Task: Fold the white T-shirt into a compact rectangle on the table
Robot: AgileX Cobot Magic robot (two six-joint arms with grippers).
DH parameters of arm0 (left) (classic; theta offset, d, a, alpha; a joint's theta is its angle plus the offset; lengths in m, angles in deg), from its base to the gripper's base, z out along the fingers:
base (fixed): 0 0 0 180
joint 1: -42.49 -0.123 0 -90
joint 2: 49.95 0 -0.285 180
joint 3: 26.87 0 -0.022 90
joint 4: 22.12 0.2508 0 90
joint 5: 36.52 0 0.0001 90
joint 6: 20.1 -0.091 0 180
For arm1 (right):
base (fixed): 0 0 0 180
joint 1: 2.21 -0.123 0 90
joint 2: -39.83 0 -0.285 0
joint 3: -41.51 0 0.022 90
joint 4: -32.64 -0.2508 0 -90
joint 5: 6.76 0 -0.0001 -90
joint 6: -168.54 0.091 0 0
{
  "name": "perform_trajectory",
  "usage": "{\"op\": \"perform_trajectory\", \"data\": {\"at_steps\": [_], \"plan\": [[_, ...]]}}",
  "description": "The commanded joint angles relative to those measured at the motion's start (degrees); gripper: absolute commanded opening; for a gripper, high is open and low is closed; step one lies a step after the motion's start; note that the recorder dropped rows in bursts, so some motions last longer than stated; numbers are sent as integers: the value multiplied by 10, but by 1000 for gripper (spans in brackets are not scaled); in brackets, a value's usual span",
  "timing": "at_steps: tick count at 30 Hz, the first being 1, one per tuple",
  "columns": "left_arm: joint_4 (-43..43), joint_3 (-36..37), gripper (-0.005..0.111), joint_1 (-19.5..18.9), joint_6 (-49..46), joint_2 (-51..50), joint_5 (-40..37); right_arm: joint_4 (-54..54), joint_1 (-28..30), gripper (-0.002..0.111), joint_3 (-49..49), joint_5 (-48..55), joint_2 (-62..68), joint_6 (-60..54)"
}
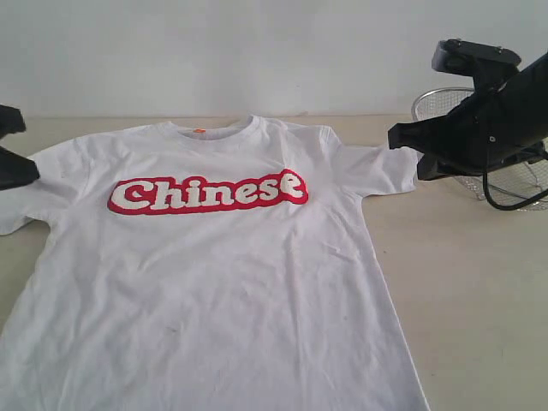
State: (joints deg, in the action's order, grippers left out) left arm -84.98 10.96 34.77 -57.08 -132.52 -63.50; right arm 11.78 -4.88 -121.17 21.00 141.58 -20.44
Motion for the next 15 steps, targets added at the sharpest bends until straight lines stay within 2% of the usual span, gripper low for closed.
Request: {"op": "perform_trajectory", "data": {"at_steps": [1,5,9,11,15], "plan": [[-56,-45,4,-88,5,-85,-25,1,3,0,1,-6,-7,-6],[-113,-113,4,-157,-1,-195,-118,1,3,0,1,-6,-7,-6],[-207,-158,4,-207,-90,-273,-246,1,3,0,1,-6,-7,-6],[-256,-160,4,-231,-117,-296,-266,1,3,0,1,-6,-7,-6],[-283,-160,4,-274,-125,-335,-278,1,3,0,1,-6,-7,-6]]}}
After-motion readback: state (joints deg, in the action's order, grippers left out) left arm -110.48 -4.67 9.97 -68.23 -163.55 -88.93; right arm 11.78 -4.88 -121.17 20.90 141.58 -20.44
